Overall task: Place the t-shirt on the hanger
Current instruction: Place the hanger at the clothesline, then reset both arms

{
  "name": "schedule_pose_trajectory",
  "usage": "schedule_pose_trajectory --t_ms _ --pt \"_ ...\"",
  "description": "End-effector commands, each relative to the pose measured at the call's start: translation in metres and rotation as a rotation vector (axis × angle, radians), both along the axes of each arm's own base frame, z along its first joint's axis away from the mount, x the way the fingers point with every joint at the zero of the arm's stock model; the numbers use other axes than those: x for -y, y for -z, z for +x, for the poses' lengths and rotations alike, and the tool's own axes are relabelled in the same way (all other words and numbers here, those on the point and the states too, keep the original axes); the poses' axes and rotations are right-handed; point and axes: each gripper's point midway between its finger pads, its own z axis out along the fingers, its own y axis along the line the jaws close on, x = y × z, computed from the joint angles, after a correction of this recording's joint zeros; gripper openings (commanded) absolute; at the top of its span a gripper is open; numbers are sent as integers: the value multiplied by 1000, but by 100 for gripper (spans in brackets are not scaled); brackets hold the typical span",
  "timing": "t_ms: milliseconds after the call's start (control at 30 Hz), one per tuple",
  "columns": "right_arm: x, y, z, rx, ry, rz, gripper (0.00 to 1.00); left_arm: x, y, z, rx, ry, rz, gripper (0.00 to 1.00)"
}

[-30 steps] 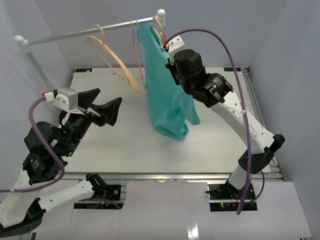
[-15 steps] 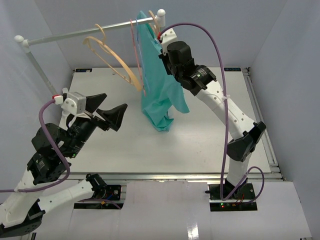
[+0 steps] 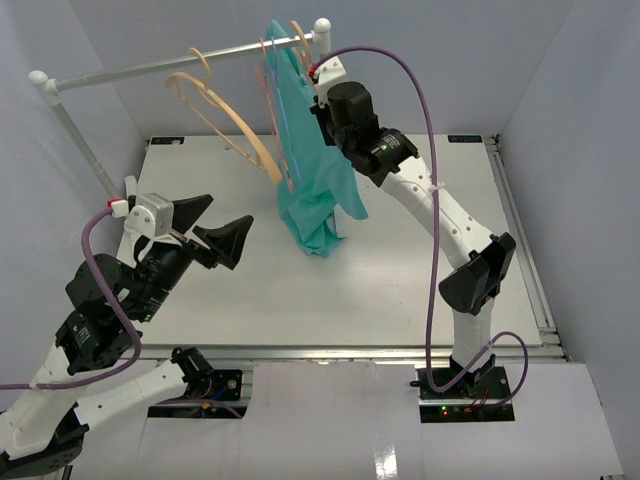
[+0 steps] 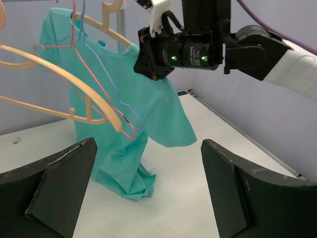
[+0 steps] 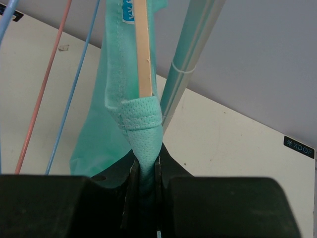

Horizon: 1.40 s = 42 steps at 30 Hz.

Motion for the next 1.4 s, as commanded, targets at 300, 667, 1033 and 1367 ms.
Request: schedule_pose_trajectory --t_ms 300,667,1033,1367 --pt "-10 6 32 32 51 137 8 8 12 0 -15 29 25 98" --pt "13 -11 4 65 38 145 94 18 8 2 -4 59 31 98" --pt "115 -25 -120 125 25 171 90 76 79 18 -151 181 -82 98" --pt "158 74 -203 -164 84 404 90 83 103 35 -95 136 -105 98"
